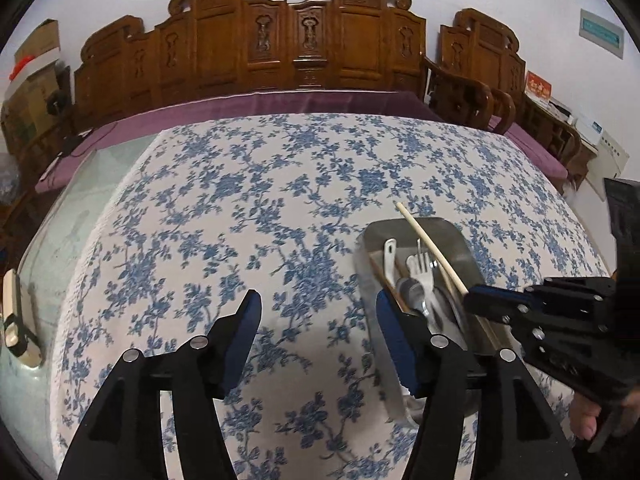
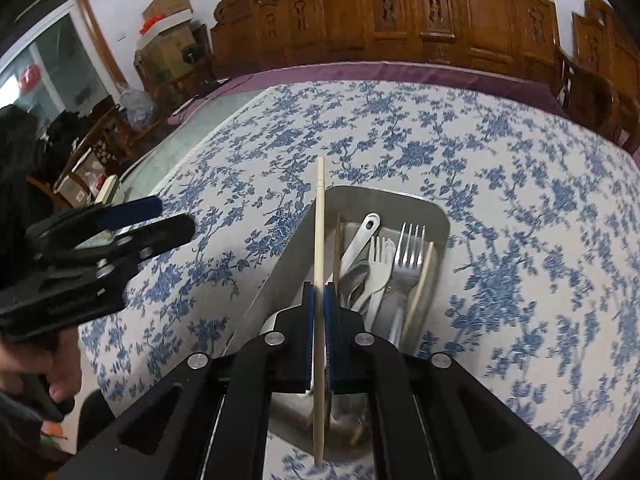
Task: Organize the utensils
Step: 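Lower the light chopstick into the tray and open the right gripper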
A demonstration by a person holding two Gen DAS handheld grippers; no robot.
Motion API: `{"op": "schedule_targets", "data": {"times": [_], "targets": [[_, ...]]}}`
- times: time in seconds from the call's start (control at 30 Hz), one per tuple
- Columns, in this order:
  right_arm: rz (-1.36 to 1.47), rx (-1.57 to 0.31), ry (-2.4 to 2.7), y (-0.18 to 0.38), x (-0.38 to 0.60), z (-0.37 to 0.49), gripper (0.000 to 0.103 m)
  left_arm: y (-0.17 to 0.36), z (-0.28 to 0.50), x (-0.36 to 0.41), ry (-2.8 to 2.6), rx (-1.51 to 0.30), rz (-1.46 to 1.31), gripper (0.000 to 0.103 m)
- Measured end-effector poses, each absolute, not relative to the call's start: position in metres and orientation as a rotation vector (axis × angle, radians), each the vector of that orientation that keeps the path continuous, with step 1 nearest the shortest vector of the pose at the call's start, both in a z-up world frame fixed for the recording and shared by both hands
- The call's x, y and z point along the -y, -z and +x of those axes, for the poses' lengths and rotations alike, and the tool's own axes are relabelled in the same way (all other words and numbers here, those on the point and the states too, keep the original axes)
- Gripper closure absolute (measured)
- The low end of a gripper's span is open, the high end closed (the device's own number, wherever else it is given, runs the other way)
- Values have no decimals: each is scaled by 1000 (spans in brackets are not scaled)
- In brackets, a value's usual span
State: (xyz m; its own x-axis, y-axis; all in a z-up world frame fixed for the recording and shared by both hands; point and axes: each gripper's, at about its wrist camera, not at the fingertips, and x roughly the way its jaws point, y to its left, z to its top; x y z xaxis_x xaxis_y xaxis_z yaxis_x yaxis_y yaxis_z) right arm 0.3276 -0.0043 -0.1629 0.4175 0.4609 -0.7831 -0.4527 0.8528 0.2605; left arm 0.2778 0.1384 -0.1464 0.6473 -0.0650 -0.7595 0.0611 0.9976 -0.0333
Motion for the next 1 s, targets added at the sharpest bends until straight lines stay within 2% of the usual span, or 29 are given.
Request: {"op": "schedule_targets", "data": {"times": [0.1, 0.17, 0.3, 0.43, 1.0], "targets": [[24, -1005, -552, 174, 0, 335, 97, 148, 274, -143, 68, -867, -5, 43], [32, -1022, -538, 182, -1, 339, 97, 149, 272, -145, 66, -864, -7, 35], [41, -1052, -525, 194, -3, 343, 97, 150, 271, -147, 68, -866, -11, 31], [29, -1066, -527, 201, -6, 341, 97, 150, 270, -147, 72, -861, -16, 23], [23, -1079, -577, 207, -21, 335, 94, 152, 268, -146, 80, -873, -23, 22]]}}
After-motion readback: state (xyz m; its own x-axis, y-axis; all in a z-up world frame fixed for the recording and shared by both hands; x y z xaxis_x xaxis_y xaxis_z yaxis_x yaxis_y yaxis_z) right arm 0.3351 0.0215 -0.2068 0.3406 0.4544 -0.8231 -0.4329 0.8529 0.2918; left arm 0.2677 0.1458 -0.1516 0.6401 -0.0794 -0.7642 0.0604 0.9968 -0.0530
